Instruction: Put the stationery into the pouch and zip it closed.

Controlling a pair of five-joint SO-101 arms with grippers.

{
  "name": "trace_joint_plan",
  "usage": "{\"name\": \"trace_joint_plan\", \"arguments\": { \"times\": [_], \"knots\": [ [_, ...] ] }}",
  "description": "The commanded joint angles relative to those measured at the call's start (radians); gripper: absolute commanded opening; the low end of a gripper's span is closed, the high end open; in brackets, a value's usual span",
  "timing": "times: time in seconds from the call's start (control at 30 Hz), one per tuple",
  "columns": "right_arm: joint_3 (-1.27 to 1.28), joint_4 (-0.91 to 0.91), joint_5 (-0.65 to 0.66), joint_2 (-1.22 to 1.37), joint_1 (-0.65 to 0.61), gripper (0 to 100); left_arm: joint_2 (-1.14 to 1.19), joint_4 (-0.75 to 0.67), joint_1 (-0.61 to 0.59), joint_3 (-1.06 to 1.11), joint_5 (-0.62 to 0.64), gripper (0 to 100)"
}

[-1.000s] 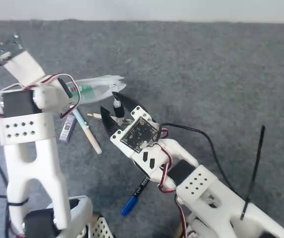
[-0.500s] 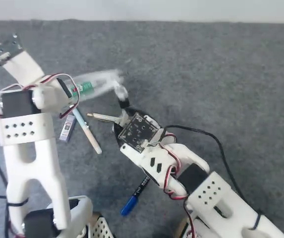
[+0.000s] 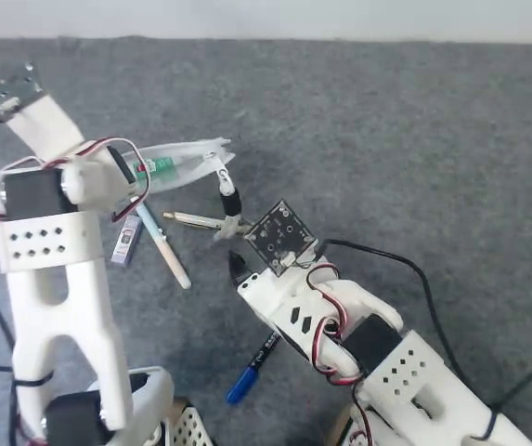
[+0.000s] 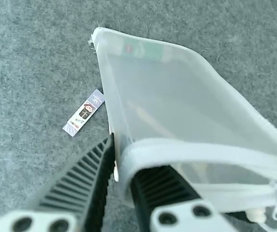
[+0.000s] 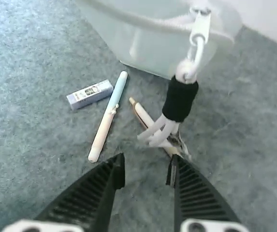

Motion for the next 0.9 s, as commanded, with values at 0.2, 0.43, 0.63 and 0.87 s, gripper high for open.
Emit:
{"name": "trace_joint_plan", "arguments": {
  "times": [0.2,0.43,0.63,0.87],
  "knots": [
    [-0.069,0.048,-0.164,-0.048,0.002,14.1,-0.008,-0.021,-0.006,-0.007,0.011,1],
    [-0.051,0.096,-0.276,-0.039,0.03,14.0,-0.008,-0.018,-0.006,-0.007,0.011,1],
    [-0.063,0.237,-0.382,-0.038,0.079,14.1,-0.008,-0.02,-0.006,-0.007,0.011,1],
    [-0.101,0.378,-0.497,-0.035,0.079,13.9,-0.008,-0.02,-0.006,-0.007,0.011,1]
  ]
}}
